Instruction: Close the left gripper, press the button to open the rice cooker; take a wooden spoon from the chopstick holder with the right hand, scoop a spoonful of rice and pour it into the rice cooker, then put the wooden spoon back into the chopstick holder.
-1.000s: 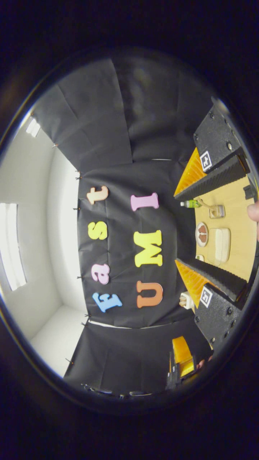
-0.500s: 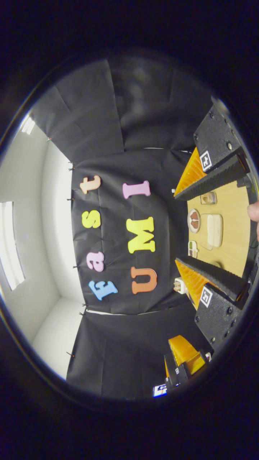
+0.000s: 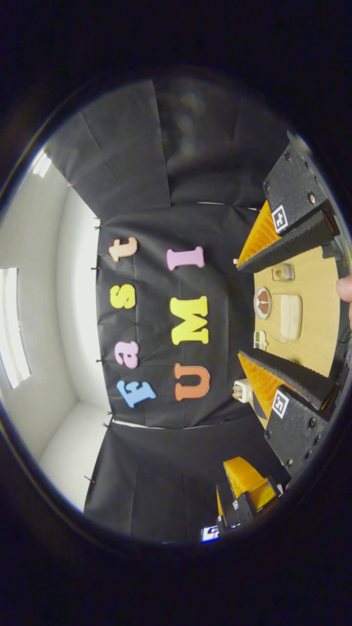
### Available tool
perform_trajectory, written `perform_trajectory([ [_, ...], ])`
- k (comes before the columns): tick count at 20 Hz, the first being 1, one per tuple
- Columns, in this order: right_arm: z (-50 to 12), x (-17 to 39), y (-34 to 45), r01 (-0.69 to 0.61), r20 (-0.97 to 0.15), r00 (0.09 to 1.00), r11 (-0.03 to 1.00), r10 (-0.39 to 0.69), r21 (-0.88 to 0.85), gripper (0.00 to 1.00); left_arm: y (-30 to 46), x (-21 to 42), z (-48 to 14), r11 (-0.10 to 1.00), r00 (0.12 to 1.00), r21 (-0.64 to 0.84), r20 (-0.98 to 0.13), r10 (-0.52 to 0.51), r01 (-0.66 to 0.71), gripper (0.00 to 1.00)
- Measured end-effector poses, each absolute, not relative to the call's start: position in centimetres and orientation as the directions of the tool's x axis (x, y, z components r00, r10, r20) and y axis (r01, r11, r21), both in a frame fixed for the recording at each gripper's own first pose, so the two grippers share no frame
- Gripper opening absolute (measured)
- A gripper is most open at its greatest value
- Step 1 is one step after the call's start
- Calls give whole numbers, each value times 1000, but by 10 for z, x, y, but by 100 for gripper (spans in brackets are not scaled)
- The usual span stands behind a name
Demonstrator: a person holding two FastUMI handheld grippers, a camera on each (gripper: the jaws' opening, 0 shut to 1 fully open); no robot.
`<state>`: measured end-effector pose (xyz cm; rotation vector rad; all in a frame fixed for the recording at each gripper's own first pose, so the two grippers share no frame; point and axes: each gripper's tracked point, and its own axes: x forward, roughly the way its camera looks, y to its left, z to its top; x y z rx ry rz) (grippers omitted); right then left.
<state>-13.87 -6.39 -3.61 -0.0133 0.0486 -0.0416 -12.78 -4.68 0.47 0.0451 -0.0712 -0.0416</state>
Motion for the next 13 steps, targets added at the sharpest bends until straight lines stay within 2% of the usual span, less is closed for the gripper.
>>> perform_trajectory([
  [7, -44, -134, -69, 55, -80, 995, 998, -57, -29, 100, -56, -121, 1, 995, 997, 88, 60, -54, 49, 94],
  [8, -44, -134, -71, 58, -79, 995, 998, -60, -34, 100, -57, -119, 1, 994, 997, 94, 58, -56, 51, 85],
  [9, -44, -133, -71, 59, -79, 995, 998, -62, -37, 100, -59, -119, 1, 994, 997, 100, 60, -57, 51, 95],
  [13, -44, -128, -78, 71, -83, 994, 997, -74, -35, 100, -61, -114, 4, 994, 996, 98, 65, -55, 48, 97],
])
